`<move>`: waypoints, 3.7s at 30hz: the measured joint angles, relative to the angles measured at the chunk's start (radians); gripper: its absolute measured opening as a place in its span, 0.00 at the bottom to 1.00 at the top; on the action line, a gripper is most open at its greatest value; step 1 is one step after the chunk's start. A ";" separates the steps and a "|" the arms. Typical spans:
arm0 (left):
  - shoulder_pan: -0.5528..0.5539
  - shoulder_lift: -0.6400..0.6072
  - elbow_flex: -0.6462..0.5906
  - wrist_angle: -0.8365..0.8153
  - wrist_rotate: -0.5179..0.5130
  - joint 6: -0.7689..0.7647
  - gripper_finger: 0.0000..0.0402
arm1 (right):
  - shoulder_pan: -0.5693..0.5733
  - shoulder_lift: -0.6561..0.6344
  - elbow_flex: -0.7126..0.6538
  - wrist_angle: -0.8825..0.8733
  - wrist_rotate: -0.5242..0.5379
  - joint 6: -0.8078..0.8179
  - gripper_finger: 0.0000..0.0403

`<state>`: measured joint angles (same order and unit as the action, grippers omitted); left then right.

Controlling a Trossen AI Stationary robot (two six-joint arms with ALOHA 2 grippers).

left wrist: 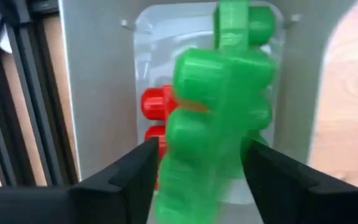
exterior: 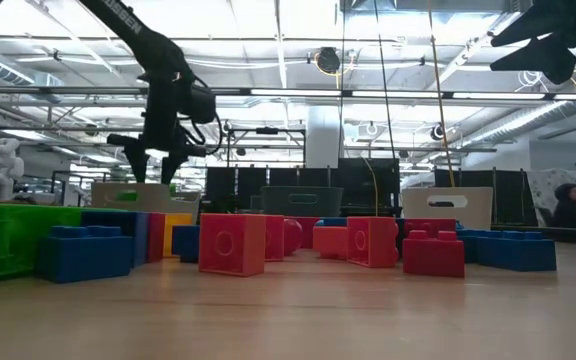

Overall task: Sort blocks by size
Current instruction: Put the large green 4 stud game piece into the gray bin, then put the large blue 4 stud game piece into the gray bin

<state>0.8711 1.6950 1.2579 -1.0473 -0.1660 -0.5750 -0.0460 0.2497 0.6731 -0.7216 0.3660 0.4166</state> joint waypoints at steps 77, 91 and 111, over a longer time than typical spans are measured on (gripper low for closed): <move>-1.285 0.041 -0.307 0.280 0.294 -1.551 0.67 | 0.000 0.000 0.000 -0.001 -0.001 -0.047 0.59; -1.085 -0.051 -0.274 0.236 0.248 -1.330 0.67 | 0.000 0.000 0.000 -0.001 0.001 -0.044 0.59; -0.300 -0.268 -0.156 0.099 0.060 -0.554 0.67 | 0.000 0.000 0.000 -0.001 0.003 -0.022 0.59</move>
<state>0.5707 1.4269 1.1018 -0.9479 -0.1062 -1.1287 -0.0460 0.2501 0.6731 -0.7223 0.3691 0.3942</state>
